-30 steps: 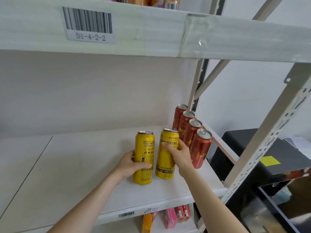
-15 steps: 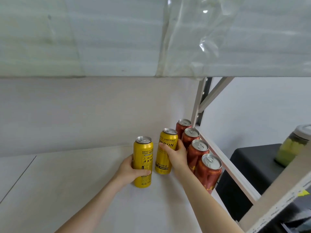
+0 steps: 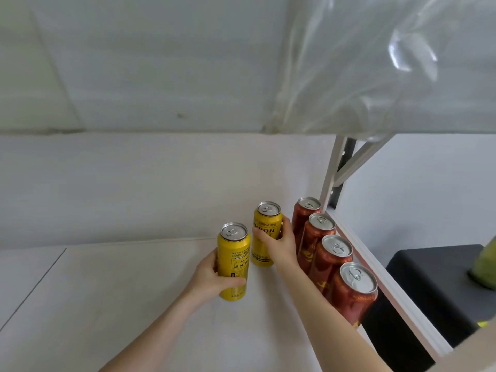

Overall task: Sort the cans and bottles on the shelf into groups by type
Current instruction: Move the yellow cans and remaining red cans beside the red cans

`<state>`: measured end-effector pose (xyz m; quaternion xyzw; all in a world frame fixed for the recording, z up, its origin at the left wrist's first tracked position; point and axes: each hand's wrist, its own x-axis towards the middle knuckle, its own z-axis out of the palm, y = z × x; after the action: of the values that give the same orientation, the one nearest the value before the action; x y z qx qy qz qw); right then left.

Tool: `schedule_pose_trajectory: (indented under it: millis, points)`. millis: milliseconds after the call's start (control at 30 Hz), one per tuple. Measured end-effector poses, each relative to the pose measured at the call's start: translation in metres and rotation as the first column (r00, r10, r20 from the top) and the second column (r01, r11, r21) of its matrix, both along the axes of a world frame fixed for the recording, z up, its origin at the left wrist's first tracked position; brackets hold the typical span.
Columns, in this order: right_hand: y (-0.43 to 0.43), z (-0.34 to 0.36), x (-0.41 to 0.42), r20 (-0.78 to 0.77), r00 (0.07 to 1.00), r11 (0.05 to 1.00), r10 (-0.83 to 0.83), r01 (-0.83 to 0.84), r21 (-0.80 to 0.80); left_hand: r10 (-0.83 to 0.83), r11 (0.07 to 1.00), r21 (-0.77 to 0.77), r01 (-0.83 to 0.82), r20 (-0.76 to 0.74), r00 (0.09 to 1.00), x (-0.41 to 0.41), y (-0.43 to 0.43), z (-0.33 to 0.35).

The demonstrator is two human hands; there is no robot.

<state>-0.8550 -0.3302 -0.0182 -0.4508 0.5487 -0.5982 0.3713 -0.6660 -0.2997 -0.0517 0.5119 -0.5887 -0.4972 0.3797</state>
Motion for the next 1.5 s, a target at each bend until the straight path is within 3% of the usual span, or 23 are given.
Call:
schedule_pose_trajectory:
  millis: [300, 633, 767, 900, 1033, 1500]
  points:
    - [0.002, -0.002, -0.003, 0.006, 1.0, 0.999, 0.017, -0.017, 0.04, -0.016, 1.0, 0.003, 0.016, -0.02, 1.0, 0.001, 0.006, 0.0]
    - [0.049, -0.028, -0.007, 0.144, 0.989, 0.985, -0.04, 0.015, 0.169, -0.011, 0.998, 0.063, 0.013, -0.026, 1.0, 0.012, 0.018, 0.011]
    - [0.081, -0.045, 0.006, 0.095, 0.995, 0.983, -0.012, -0.006, 0.185, -0.015, 0.989, 0.146, 0.033, -0.123, 0.992, 0.021, 0.023, 0.022]
    - [0.097, -0.051, 0.032, -0.05, 0.99, 0.976, 0.135, -0.123, 0.182, 0.018, 0.98, 0.199, 0.006, -0.115, 0.993, 0.017, 0.026, 0.031]
    - [0.098, -0.049, 0.044, -0.051, 0.978, 0.97, 0.204, -0.194, 0.149, 0.043, 0.98, 0.198, -0.016, -0.128, 0.991, 0.015, 0.028, 0.031]
    - [0.113, -0.051, 0.011, -0.001, 1.0, 0.995, 0.006, -0.006, 0.096, -0.041, 0.98, 0.188, 0.067, -0.142, 0.989, -0.037, 0.032, 0.028]
